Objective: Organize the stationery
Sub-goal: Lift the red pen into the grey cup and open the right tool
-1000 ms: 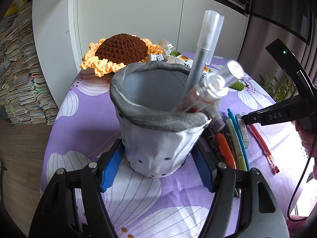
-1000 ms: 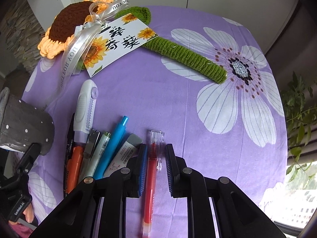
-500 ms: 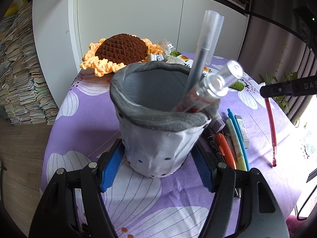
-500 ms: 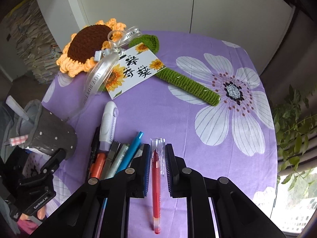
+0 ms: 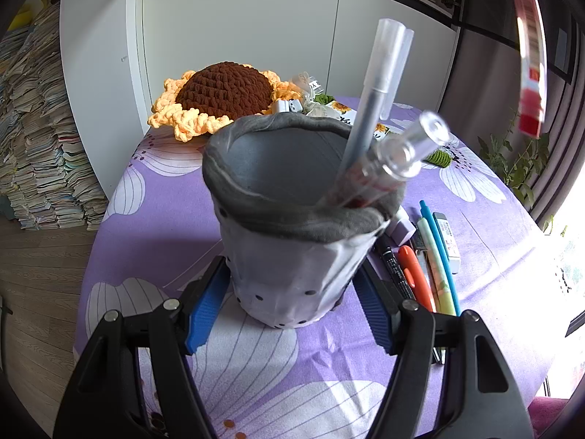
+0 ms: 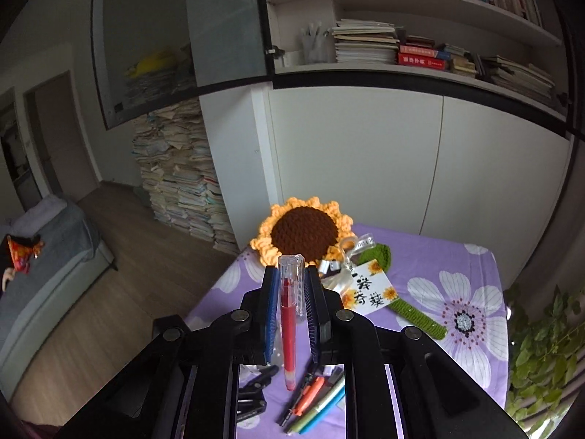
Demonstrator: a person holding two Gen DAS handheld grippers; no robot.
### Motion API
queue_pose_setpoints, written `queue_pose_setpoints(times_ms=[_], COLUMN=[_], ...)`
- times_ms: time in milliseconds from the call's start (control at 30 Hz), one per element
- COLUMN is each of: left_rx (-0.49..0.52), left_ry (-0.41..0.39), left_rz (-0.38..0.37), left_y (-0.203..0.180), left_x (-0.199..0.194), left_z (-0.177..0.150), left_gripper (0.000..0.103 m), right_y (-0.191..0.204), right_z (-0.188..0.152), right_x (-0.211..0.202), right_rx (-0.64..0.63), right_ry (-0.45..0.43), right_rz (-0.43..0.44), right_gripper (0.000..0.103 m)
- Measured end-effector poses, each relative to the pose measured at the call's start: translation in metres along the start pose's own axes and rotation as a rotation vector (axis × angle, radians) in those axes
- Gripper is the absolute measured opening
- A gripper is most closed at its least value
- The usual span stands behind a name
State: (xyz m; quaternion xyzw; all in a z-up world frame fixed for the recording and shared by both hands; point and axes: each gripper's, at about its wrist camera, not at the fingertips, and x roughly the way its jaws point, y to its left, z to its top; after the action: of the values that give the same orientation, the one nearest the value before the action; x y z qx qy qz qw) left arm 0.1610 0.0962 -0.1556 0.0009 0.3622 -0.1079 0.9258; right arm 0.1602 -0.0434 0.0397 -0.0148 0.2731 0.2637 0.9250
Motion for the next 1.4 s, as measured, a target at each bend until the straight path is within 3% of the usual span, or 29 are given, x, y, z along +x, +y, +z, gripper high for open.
queue_pose_setpoints(times_ms=[67, 233, 533, 800, 1100, 1200, 1400], left_rx=[0.0, -0.003, -0.002, -0.003, -0.003, -0.001, -0.001], left_ry=[0.0, 0.001, 0.002, 0.003, 0.004, 0.003, 0.003], left_rz=[0.0, -0.003, -0.004, -0.003, -0.003, -0.002, -0.002], left_y=[0.0, 0.001, 0.001, 0.0, 0.0, 0.001, 0.001], left_x=[0.0, 0.0, -0.001, -0.001, -0.002, -0.001, -0.001], left_z=[0.0, 0.0, 0.0, 0.0, 0.001, 0.001, 0.001], left_gripper=[0.069, 0.069, 0.069, 0.069, 0.069, 0.069, 0.069], right_y=[0.011, 0.024, 0.02, 0.014, -0.01, -0.033, -0.087], right_z=[0.008, 0.001, -0.039, -0.056, -0.064, -0.072, -0.106], right_x=[0.005, 0.038, 0.072, 0.073, 0.05, 0.058, 0.102], right_rx=[-0.007, -0.014, -0.036, -0.035, 0.01, 0.064, 0.263], right_ry=[-0.038, -0.084, 0.023, 0.114, 0.126, 0.185, 0.415], right_rz=[0.046, 0.058, 0.023, 0.057, 0.046, -0.025, -0.088], right_gripper=[0.015, 0.015, 0.015, 0.015, 0.015, 0.015, 0.015])
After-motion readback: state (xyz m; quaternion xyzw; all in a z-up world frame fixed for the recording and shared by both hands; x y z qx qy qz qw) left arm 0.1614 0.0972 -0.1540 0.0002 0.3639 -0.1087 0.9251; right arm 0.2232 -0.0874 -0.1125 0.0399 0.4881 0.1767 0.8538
